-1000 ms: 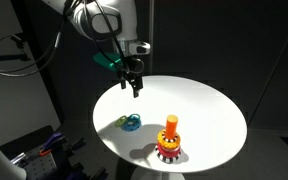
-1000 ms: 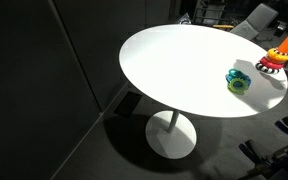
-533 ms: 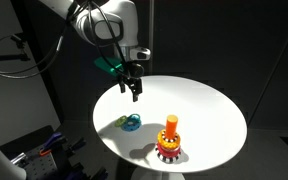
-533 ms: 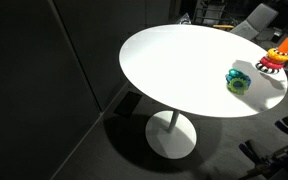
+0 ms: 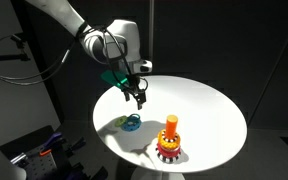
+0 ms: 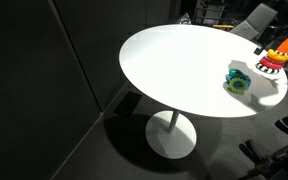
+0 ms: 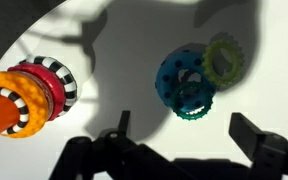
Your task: Pick up the green ring and put it on the ring holder
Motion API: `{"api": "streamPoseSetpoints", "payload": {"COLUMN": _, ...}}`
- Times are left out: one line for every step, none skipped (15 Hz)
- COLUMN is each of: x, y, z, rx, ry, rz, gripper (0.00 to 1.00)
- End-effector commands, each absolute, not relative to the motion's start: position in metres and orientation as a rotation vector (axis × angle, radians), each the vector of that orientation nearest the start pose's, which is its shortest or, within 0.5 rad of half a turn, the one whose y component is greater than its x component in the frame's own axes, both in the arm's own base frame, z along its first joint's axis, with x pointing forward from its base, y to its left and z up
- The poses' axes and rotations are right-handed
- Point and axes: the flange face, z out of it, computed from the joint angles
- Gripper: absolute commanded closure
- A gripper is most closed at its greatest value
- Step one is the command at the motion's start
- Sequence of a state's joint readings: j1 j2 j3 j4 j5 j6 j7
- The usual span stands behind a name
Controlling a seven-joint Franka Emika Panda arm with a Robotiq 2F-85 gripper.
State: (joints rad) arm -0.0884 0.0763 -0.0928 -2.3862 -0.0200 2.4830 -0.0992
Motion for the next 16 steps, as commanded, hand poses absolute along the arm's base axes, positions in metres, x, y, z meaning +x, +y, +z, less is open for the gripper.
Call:
{"api": "streamPoseSetpoints", "payload": {"x": 0.506, "y": -0.084, "z": 0.269, "rx": -3.183, "ry": 0.100, "rz": -0.060, "gripper": 0.00}}
{"api": "streamPoseSetpoints", "payload": {"x": 0.508, "y": -0.082, "z": 0.262, "rx": -3.183, "ry": 0.093, "rz": -0.058, "gripper": 0.00}}
{"api": "streamPoseSetpoints", "payload": {"x": 0.511, "y": -0.080, "z": 0.255, "rx": -3.185, "ry": 0.084, "rz": -0.054, "gripper": 0.00}}
{"api": "streamPoseSetpoints", "payload": {"x": 0.512, "y": -0.077, "z": 0.249, "rx": -3.188, "ry": 0.074, "rz": -0.049, "gripper": 0.00}}
{"api": "streamPoseSetpoints", "payload": {"x": 0.514, "y": -0.075, "z": 0.244, "rx": -3.190, "ry": 0.063, "rz": -0.043, "gripper": 0.00}}
{"api": "streamPoseSetpoints", "payload": {"x": 0.516, "y": -0.073, "z": 0.240, "rx": -3.196, "ry": 0.055, "rz": -0.037, "gripper": 0.00}}
{"api": "streamPoseSetpoints", "payload": {"x": 0.518, "y": -0.072, "z": 0.236, "rx": -3.203, "ry": 0.049, "rz": -0.032, "gripper": 0.00}}
{"api": "streamPoseSetpoints", "payload": {"x": 0.520, "y": -0.070, "z": 0.232, "rx": -3.211, "ry": 0.044, "rz": -0.023, "gripper": 0.00}}
{"api": "streamPoseSetpoints", "payload": {"x": 0.522, "y": -0.069, "z": 0.229, "rx": -3.217, "ry": 0.036, "rz": -0.019, "gripper": 0.00}}
{"api": "streamPoseSetpoints", "payload": {"x": 0.524, "y": -0.068, "z": 0.225, "rx": -3.224, "ry": 0.032, "rz": -0.013, "gripper": 0.00}}
{"api": "streamPoseSetpoints", "payload": {"x": 0.525, "y": -0.066, "z": 0.221, "rx": -3.229, "ry": 0.022, "rz": -0.006, "gripper": 0.00}}
{"api": "streamPoseSetpoints", "payload": {"x": 0.527, "y": -0.065, "z": 0.218, "rx": -3.233, "ry": 0.018, "rz": 0.001, "gripper": 0.00}}
{"api": "streamPoseSetpoints", "payload": {"x": 0.528, "y": -0.064, "z": 0.214, "rx": -3.237, "ry": 0.013, "rz": 0.008, "gripper": 0.00}}
{"api": "streamPoseSetpoints", "payload": {"x": 0.529, "y": -0.062, "z": 0.211, "rx": -3.238, "ry": 0.009, "rz": 0.016, "gripper": 0.00}}
{"api": "streamPoseSetpoints", "payload": {"x": 0.530, "y": -0.061, "z": 0.209, "rx": -3.241, "ry": 0.004, "rz": 0.022, "gripper": 0.00}}
{"api": "streamPoseSetpoints", "payload": {"x": 0.531, "y": -0.060, "z": 0.206, "rx": -3.243, "ry": -0.001, "rz": 0.027, "gripper": 0.00}}
